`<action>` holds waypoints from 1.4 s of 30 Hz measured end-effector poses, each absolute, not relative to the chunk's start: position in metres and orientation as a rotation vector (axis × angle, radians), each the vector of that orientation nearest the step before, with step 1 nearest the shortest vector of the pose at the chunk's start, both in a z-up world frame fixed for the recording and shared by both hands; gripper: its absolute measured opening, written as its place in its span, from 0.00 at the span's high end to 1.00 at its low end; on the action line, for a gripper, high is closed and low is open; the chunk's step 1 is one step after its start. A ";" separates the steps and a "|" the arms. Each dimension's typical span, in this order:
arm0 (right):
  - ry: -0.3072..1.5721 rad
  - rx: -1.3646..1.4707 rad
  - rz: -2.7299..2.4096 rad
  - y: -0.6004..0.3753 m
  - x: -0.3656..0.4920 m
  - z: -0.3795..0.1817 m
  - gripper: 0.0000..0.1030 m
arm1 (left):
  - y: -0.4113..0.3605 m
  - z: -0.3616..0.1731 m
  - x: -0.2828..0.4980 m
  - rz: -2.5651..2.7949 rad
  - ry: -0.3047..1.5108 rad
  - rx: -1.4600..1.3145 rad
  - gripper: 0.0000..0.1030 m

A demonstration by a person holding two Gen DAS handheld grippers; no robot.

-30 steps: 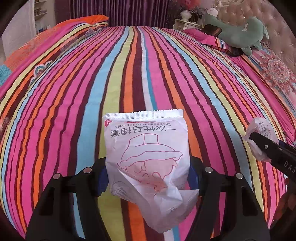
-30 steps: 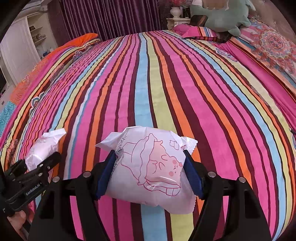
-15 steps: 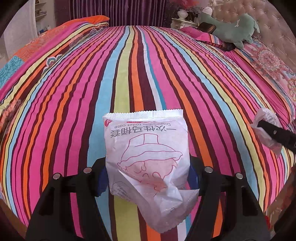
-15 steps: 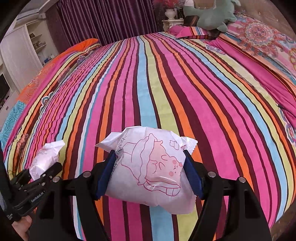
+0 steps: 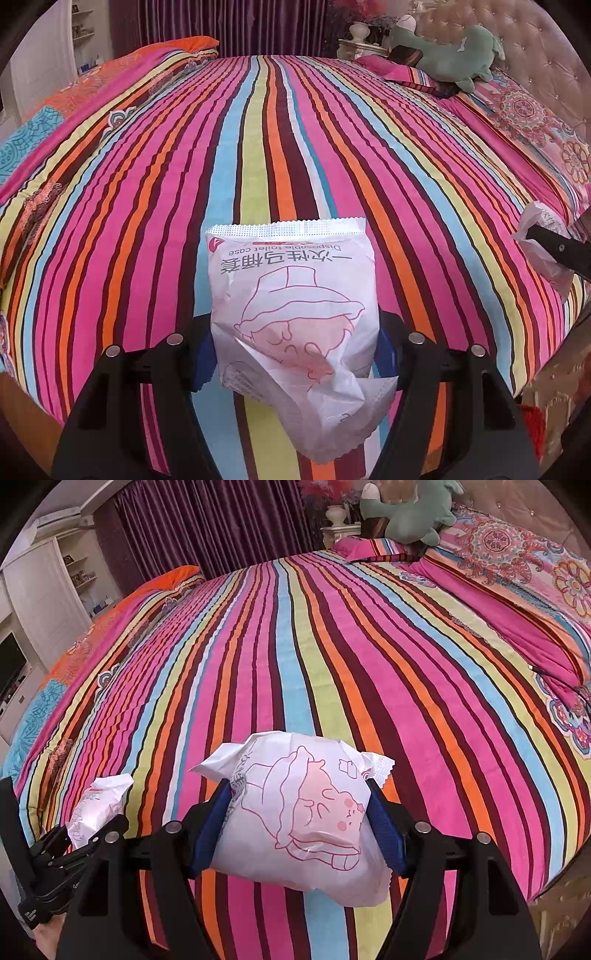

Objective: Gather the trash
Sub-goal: 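Carry both held wrappers off the bed over the white wastebasket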

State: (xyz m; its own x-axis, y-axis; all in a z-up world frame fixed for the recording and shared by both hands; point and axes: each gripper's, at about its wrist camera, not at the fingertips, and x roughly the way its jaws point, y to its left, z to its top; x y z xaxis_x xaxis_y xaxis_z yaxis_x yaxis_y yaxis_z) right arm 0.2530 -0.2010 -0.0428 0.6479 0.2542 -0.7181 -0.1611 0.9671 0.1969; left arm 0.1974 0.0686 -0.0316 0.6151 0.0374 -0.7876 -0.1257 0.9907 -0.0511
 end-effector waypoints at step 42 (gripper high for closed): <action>1.023 0.135 0.418 -0.206 0.076 -0.106 0.34 | 0.039 -0.092 0.020 -0.062 1.063 -0.128 0.36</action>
